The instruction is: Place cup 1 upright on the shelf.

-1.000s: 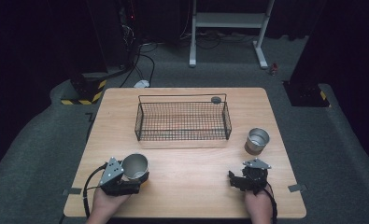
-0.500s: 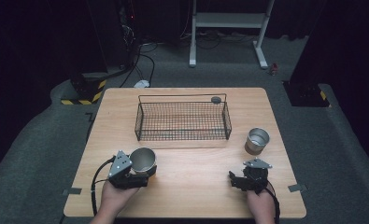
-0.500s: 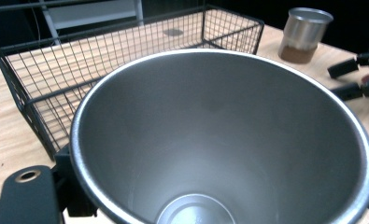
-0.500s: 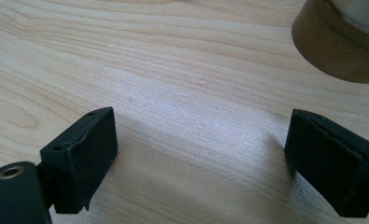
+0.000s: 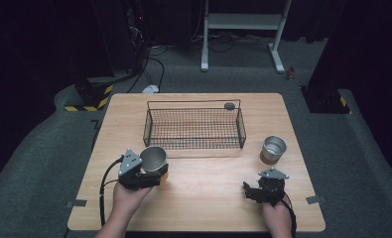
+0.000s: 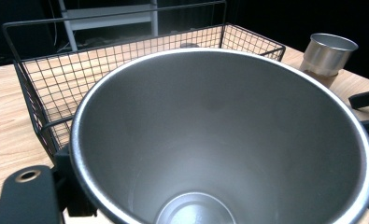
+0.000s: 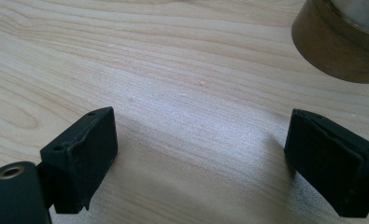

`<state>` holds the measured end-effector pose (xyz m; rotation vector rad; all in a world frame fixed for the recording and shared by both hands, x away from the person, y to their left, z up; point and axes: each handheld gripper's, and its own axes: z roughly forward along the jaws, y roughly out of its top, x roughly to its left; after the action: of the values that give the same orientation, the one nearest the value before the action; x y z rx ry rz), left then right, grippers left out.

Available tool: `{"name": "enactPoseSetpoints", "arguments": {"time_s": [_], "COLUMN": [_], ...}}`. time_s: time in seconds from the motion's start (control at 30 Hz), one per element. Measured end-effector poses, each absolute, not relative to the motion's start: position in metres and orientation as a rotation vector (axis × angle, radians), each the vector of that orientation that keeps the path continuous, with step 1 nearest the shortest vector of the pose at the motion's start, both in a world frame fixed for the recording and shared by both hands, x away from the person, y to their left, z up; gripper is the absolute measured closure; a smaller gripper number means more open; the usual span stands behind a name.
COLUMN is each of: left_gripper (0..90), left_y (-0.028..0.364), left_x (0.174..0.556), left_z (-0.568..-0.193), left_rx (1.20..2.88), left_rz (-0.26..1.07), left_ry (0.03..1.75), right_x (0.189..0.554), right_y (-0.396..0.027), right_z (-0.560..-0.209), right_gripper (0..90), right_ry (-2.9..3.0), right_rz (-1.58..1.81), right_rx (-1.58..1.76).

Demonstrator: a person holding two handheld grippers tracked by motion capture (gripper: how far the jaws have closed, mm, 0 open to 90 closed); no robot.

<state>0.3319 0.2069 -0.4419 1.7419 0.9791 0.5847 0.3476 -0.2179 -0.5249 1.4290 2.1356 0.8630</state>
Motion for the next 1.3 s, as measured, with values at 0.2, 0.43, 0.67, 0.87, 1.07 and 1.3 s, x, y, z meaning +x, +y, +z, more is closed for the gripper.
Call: {"name": "enactPoseSetpoints", "arguments": {"time_s": [0.2,0.43,0.67,0.87,1.07,1.3], "left_gripper": [13.9,13.9,13.9,13.9,13.9,14.0], "left_y": [0.205,0.204,0.203,0.199,0.197,0.198], "left_x": [0.332,0.332,0.334,0.335,0.335,0.34], "left_z": [-0.436,-0.431,-0.427,-0.421,-0.417,-0.419], "left_rx": [1.738,1.731,1.725,1.727,1.714,1.711], "left_rz": [0.602,0.603,0.609,0.615,0.611,0.607], "left_ry": [0.976,0.974,0.976,0.972,0.962,0.959], "right_x": [0.348,0.348,0.348,0.348,0.348,0.348], "right_y": [-0.218,-0.218,-0.218,-0.218,-0.218,-0.218], "right_z": [-0.525,-0.525,-0.525,-0.525,-0.525,-0.525], "right_gripper": [9.5,9.4,9.4,9.4,9.4,9.3], "right_ry": [2.139,2.138,2.139,2.139,2.139,2.14], "right_rz": [0.862,0.864,0.865,0.865,0.862,0.862], "right_rx": [1.417,1.426,1.425,1.425,1.427,1.427]}}
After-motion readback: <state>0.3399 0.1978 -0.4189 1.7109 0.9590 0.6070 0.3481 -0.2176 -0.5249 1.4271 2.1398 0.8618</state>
